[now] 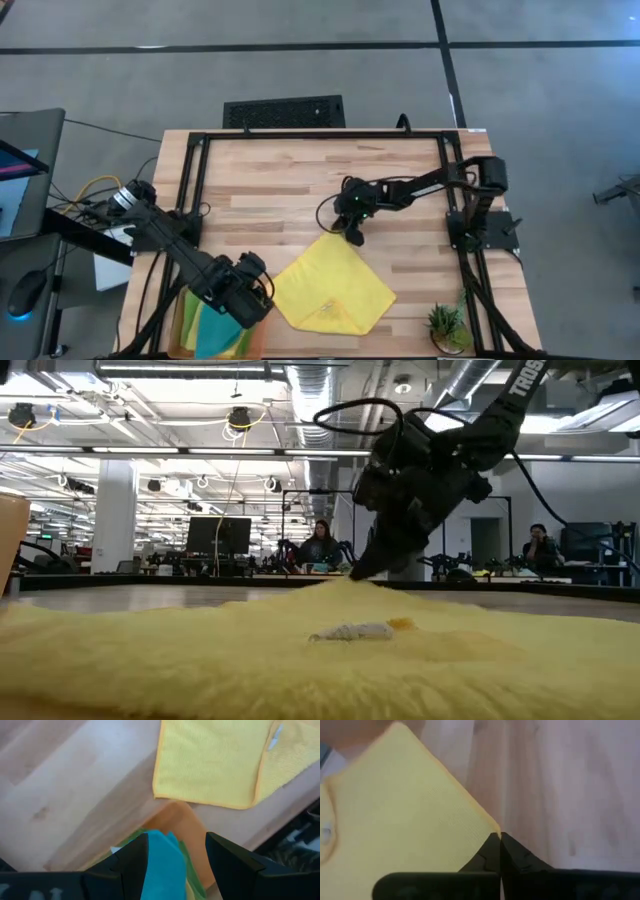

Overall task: Fold microfiber towels
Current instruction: Fold the yellow microfiber towel

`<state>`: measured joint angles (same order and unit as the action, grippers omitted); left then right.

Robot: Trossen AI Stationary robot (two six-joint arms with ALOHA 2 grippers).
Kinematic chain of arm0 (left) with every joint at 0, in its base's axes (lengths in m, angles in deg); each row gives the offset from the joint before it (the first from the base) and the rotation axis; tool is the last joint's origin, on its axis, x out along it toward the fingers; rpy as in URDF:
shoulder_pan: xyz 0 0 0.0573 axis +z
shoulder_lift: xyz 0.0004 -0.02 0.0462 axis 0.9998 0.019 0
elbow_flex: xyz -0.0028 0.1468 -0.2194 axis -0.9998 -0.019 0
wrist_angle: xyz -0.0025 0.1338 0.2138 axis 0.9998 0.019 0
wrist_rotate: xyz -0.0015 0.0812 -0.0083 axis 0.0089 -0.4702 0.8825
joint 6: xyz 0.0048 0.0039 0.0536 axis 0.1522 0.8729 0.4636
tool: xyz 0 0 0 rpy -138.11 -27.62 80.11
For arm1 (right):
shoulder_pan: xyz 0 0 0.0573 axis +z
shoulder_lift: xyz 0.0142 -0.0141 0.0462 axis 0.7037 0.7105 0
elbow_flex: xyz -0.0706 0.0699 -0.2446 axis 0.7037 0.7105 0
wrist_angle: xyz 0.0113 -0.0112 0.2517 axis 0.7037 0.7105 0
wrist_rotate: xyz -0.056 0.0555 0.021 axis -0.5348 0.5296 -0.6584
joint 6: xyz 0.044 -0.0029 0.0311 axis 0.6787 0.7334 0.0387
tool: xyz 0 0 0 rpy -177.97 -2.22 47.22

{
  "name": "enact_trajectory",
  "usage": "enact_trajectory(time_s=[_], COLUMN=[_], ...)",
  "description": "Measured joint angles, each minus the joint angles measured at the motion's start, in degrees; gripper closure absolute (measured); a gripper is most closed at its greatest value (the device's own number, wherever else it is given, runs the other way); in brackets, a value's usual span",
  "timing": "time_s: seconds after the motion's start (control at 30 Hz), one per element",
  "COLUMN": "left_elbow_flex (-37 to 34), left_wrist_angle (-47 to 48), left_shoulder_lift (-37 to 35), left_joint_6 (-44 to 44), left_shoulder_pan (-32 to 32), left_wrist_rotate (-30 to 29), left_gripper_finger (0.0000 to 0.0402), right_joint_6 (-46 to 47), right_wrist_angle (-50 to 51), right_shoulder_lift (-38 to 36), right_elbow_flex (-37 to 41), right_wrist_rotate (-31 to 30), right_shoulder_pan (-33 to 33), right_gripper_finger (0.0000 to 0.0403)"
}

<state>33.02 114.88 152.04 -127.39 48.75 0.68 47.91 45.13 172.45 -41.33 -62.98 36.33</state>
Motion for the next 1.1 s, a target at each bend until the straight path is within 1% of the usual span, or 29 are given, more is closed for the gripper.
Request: enact_trajectory(time_s=[0.17, 0.3, 0.37, 0.43, 0.53, 0.63, 0.73, 0.83, 0.9, 1.1], left_elbow_flex=[0.00, 0.00, 0.00, 0.00, 0.00, 0.00, 0.00, 0.00, 0.00, 0.01], left_wrist_angle=[2.55, 3.93, 3.77, 3.05, 1.89, 0.97, 0.45, -2.68, -5.80, -17.96], left_shoulder_lift=[0.00, 0.00, 0.00, 0.00, 0.00, 0.00, 0.00, 0.00, 0.00, 1.01], left_joint_6=[3.44, 9.03, 13.43, 19.60, 27.58, 33.07, 36.74, 41.12, 45.23, 63.10], left_shoulder_pan=[2.70, 6.14, 8.09, 9.98, 13.72, 18.74, 24.13, 29.58, 33.36, 44.09], left_wrist_rotate=[-1.96, -5.29, -7.30, -9.65, -12.28, -12.77, -12.59, -9.72, -6.36, 8.59], left_gripper_finger=[0.0212, 0.0212, 0.0212, 0.0212, 0.0212, 0.0212, 0.0212, 0.0212, 0.0212, 0.0212], right_joint_6=[-0.66, -5.10, -6.93, -8.12, -11.20, -13.78, -15.12, -15.30, -16.35, -17.23], right_wrist_angle=[4.86, 9.46, 12.08, 14.37, 17.09, 19.32, 21.43, 22.89, 23.70, 23.95], right_shoulder_lift=[-7.13, -13.49, -16.49, -19.38, -23.52, -27.19, -30.51, -33.28, -34.92, -37.93], right_elbow_flex=[-0.02, -0.04, -0.04, -0.04, -0.04, -0.04, -0.04, -0.04, -0.04, -0.04], right_wrist_rotate=[-0.15, -1.35, -3.45, -5.02, -6.58, -8.21, -9.44, -10.39, -11.23, -11.54], right_shoulder_pan=[-2.44, -4.10, -4.42, -4.51, -4.51, -4.59, -5.01, -5.36, -5.43, -5.63], right_gripper_finger=[0.0397, 0.0397, 0.0399, 0.0399, 0.0400, 0.0400, 0.0400, 0.0401, 0.0401, 0.0400])
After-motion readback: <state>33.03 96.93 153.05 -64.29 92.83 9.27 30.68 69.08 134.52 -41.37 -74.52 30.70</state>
